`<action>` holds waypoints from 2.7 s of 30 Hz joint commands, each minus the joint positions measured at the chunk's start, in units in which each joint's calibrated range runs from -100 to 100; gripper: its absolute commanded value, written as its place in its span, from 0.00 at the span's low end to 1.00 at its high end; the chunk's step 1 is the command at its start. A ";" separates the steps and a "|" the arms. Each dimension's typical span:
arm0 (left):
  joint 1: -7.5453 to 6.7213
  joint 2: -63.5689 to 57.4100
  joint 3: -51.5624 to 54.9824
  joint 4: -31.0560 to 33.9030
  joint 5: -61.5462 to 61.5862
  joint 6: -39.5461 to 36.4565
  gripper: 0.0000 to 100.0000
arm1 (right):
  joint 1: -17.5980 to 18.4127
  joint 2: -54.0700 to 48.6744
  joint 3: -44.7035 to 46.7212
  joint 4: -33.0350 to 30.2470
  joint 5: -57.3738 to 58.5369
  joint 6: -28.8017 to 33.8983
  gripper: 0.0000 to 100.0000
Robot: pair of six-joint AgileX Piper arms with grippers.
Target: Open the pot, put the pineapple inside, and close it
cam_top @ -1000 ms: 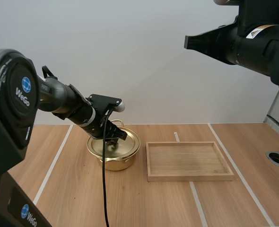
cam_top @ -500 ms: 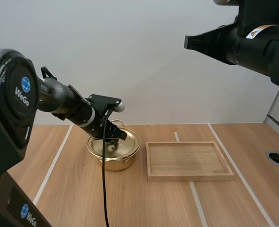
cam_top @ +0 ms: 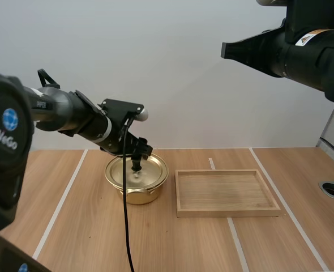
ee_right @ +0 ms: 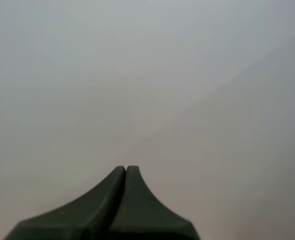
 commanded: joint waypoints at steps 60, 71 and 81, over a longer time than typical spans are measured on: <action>-0.04 -67.02 -0.22 35.21 -10.68 -50.46 0.32 | -0.16 -10.89 23.56 -13.21 7.78 1.39 0.00; -0.04 -84.95 19.42 34.37 8.61 -52.96 0.00 | -0.16 -23.10 26.18 -19.04 10.44 1.29 0.00; -0.11 -84.95 33.60 36.76 -9.57 -52.96 0.00 | -0.16 -24.48 43.83 -11.02 -7.52 1.40 0.00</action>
